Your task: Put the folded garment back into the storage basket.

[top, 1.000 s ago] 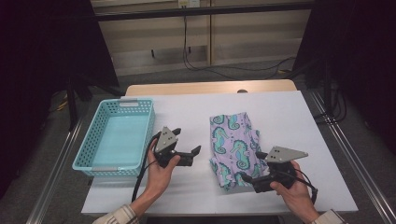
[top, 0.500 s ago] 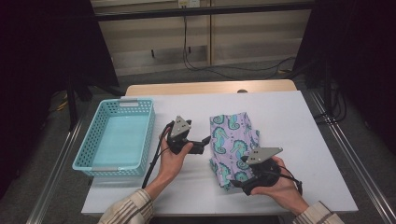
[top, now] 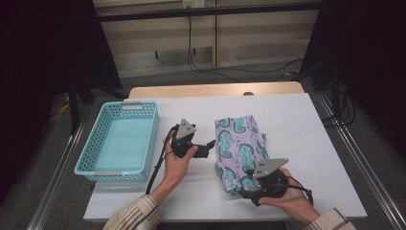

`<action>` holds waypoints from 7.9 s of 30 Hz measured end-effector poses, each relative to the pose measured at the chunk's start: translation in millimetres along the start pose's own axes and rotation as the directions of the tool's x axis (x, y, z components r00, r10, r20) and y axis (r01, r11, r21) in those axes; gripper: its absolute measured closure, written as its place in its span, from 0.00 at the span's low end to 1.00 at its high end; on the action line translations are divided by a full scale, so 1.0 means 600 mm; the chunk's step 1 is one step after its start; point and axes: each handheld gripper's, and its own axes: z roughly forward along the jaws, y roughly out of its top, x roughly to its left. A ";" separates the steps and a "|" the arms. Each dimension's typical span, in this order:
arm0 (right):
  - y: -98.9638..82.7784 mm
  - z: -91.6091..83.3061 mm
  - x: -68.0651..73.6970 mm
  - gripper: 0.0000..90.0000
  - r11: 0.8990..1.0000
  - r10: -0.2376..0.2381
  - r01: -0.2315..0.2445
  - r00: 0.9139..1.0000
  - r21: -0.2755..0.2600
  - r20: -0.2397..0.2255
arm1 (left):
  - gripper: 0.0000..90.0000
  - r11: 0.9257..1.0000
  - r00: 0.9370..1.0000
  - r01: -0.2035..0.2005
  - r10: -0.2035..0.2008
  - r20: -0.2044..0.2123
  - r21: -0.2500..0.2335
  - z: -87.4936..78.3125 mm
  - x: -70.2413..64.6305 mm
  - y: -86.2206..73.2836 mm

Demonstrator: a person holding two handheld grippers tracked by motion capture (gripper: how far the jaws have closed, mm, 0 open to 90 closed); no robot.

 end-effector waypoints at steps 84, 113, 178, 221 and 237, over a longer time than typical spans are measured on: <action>-0.002 0.015 -0.083 0.90 0.994 0.107 -0.107 0.993 0.011 -0.048 | 0.05 0.990 0.998 0.048 -0.041 -0.055 0.130 0.145 0.051 0.038; -0.020 0.025 -0.062 0.64 0.990 -0.128 0.130 0.991 0.052 -0.023 | 0.20 0.965 0.994 0.080 -0.060 -0.089 0.251 0.232 0.075 0.043; -0.011 0.028 -0.060 0.90 0.998 -0.028 0.027 0.999 0.060 0.029 | 0.80 0.954 0.987 0.159 -0.144 -0.077 0.256 0.237 0.032 0.042; 0.043 -0.051 -0.058 0.91 0.973 0.054 -0.047 0.998 -0.225 0.028 | 0.90 0.979 0.988 0.146 -0.137 -0.073 0.140 0.202 0.036 0.158; 0.089 -0.052 -0.054 0.91 0.950 0.049 -0.048 0.999 -0.309 -0.007 | 0.91 0.980 0.981 0.168 -0.156 -0.115 0.107 0.155 0.069 0.182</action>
